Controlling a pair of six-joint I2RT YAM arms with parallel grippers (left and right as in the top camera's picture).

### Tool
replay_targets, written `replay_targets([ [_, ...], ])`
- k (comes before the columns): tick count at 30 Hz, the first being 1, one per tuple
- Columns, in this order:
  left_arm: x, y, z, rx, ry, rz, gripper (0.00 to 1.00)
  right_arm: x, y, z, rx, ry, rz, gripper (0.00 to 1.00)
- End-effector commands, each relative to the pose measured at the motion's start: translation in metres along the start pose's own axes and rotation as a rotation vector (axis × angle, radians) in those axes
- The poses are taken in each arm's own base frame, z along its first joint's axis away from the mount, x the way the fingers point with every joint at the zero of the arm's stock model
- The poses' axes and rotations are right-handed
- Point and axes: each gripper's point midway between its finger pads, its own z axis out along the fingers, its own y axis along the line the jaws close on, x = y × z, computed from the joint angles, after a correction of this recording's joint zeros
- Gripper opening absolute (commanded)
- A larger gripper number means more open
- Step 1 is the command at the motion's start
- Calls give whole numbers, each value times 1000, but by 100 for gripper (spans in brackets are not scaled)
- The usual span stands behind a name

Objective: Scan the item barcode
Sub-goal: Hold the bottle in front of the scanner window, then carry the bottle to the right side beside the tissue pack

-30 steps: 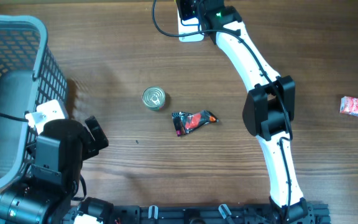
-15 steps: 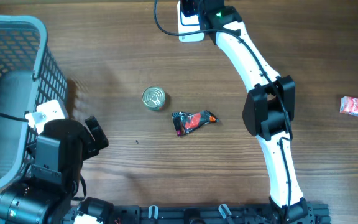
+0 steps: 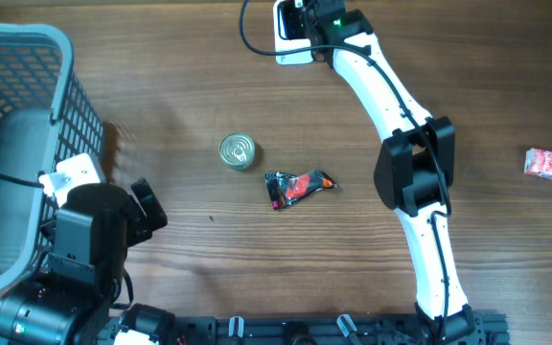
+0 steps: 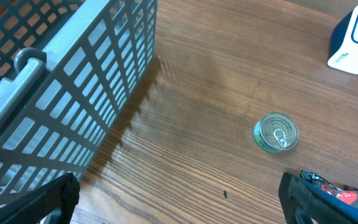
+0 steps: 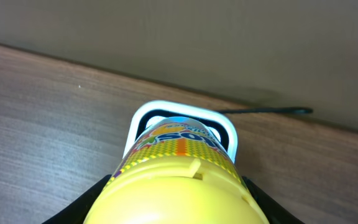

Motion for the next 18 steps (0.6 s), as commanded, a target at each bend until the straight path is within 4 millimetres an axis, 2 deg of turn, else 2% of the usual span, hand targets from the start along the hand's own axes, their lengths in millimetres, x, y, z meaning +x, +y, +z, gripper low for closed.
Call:
replay_targets([
  [1, -1, -1, -2, 9, -2, -15, 100, -20, -1, -27, 9, -24, 33, 24],
  [3, -1, -1, -2, 9, -3, -15, 100, -25, -2, -39, 9, -23, 33, 24],
  [7, -1, -1, -2, 9, -2, -15, 100, -57, -7, -84, 13, -85, 56, 24],
  [9, 0, -1, -2, 7, 1, -13, 100, -66, -18, -113, 63, -91, 93, 24],
  [11, 1, 0, -2, 3, 7, -10, 100, -65, -41, -143, 167, -63, 107, 25],
  [13, 3, 1, -2, 0, 13, -7, 100, -44, -93, -181, 405, 13, 174, 25],
  [14, 2, 1, -2, 1, 12, -7, 100, -33, -110, -192, 471, 54, 187, 25],
  [15, 2, 1, -2, 1, 10, -8, 100, -5, -143, -205, 549, 166, 203, 30],
  [18, 1, -2, -1, 14, 8, -16, 100, 34, -190, -218, 632, 303, 292, 29],
])
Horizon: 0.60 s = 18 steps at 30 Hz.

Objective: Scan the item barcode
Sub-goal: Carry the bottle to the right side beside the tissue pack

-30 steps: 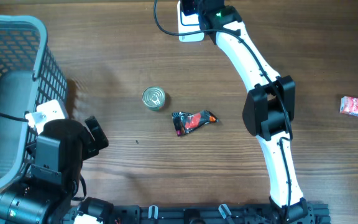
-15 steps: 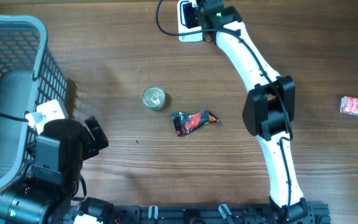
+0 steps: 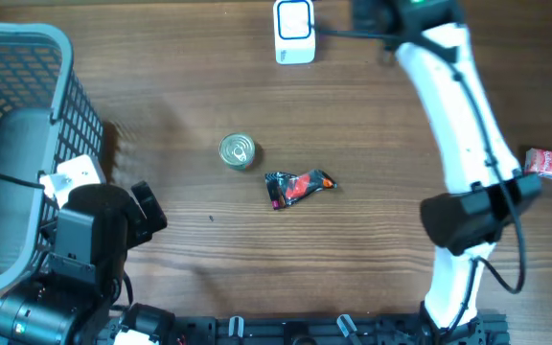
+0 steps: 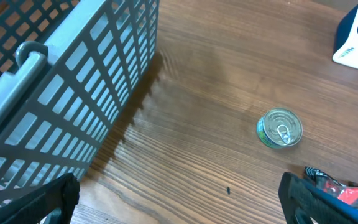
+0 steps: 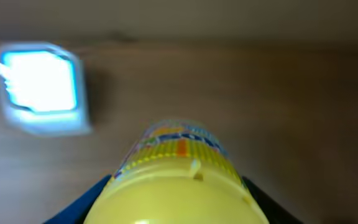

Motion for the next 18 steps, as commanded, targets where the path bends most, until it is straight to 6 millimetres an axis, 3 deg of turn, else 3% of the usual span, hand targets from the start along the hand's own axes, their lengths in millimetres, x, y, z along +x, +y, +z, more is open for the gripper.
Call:
replay_targets([
  [1, -2, -7, -2, 36, -2, -24, 100, 25, -103, 36, 230, 134, 215, 29],
  [5, -3, -10, -1, 50, -1, -27, 100, 47, -169, 66, 242, 222, 359, 29],
  [8, -3, -13, -1, 64, 2, -29, 100, 80, -228, 96, 291, 293, 477, 29],
  [12, -4, -14, -1, 71, -1, -32, 100, 124, -255, 143, 231, 351, 598, 29],
  [18, -3, -19, -2, 100, 10, -34, 100, 188, -274, 186, 240, 408, 681, 30],
])
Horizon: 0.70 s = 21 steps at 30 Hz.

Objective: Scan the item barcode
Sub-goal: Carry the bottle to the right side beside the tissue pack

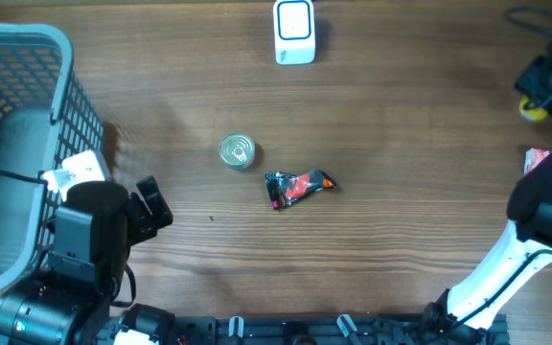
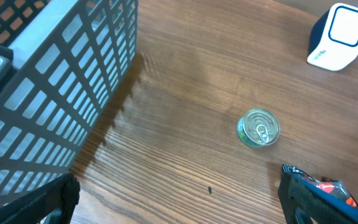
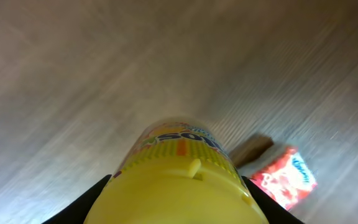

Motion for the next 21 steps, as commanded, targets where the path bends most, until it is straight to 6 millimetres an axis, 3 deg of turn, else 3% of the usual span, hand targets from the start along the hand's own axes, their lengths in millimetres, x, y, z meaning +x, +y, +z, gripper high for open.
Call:
replay_targets([
  [1, 0, -5, -1, 26, 6, -14, 100, 25, -9, 33, -11, 67, 31, 30],
  [3, 0, -5, -1, 27, 5, -14, 100, 38, -22, 51, 7, 87, 52, 35],
  [4, 0, -5, -1, 26, 5, -14, 100, 42, -26, 56, 11, 93, 58, 45],
  [8, 0, -5, -1, 26, 5, -14, 100, 48, -42, 61, 55, 113, 68, 58],
  [10, 0, -4, -2, 26, 6, -14, 100, 40, -43, 53, 52, 92, 71, 100],
  [11, 0, -5, -2, 26, 4, -14, 100, 37, -43, 48, 47, 80, 72, 100],
  [14, 0, -4, -2, 25, 4, -14, 100, 20, -41, 16, 16, 7, 67, 100],
  [17, -1, -5, -2, 26, 3, -14, 100, 1, -35, -32, -29, -98, 65, 100],
  [19, -1, -5, -2, 26, 3, -14, 100, -6, -20, -70, -100, -169, 22, 100],
  [21, -1, -5, -2, 28, 1, -16, 100, -2, 11, -110, -227, -213, -73, 100],
])
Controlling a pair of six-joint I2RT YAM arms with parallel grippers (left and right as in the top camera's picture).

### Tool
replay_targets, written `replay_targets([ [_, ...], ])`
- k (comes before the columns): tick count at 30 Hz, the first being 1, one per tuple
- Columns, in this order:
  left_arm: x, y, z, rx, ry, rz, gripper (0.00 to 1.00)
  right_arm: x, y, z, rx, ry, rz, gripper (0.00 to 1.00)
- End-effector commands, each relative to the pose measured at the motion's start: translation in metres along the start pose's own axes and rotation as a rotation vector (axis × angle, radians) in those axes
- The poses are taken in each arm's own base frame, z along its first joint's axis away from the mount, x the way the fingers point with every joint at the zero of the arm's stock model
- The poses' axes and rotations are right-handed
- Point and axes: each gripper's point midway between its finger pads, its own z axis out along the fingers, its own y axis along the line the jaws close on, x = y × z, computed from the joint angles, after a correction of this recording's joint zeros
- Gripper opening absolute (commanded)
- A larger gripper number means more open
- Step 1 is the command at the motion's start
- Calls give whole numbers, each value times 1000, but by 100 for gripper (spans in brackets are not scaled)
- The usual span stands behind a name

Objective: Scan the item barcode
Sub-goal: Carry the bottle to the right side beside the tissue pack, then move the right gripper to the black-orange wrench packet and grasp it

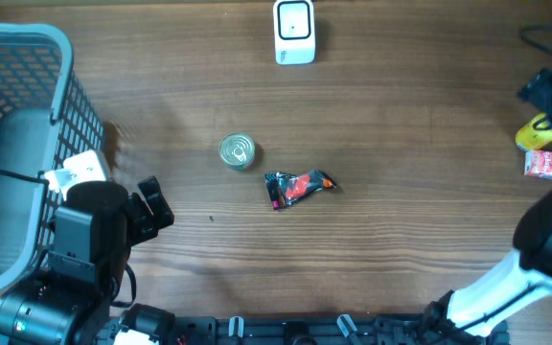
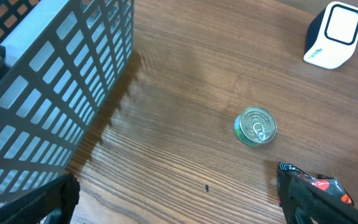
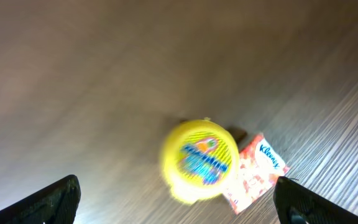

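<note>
A yellow tub with a blue-and-orange label (image 3: 199,160) lies free on the wood, touching a red Kleenex pack (image 3: 257,171); it looks blurred. My right gripper (image 3: 174,190) stands open above it, with both fingers wide of the tub. From overhead the tub (image 1: 535,132) sits at the far right, just below the right gripper (image 1: 542,96). The white scanner (image 1: 293,32) stands at the back centre. My left gripper (image 2: 176,196) is open and holds nothing, near the table's front left.
A grey mesh basket (image 1: 27,57) fills the left side, close to the left arm. A round tin can (image 1: 237,151) and a black-and-red snack packet (image 1: 298,187) lie mid-table. A black cable (image 1: 544,36) runs at the back right corner.
My right gripper was shut on the yellow tub above the far right of the table. It is now open, and the tub lies below it against the Kleenex pack. The left arm barely shifted.
My right gripper first held the yellow tub right at the scanner's window. Then it held the tub to the scanner's right, and later far to the right above the Kleenex pack. Now the tub is let go there. The left gripper stayed open by the basket.
</note>
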Motion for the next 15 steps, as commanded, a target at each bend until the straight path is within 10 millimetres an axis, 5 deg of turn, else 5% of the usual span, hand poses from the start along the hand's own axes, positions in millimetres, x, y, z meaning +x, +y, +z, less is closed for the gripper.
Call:
replay_targets([
  [1, -3, -4, -2, 20, -8, -15, 100, -1, 63, -78, -249, -92, -173, 100],
  [4, -5, -6, -1, 26, -18, -20, 100, 45, 102, -112, -355, -8, -324, 100],
  [9, -8, -8, 0, 30, -23, -22, 100, 151, 145, -146, -375, 243, -462, 100],
  [15, -3, -7, 5, 11, 9, 0, 100, 240, 170, -190, -344, 438, -408, 100],
])
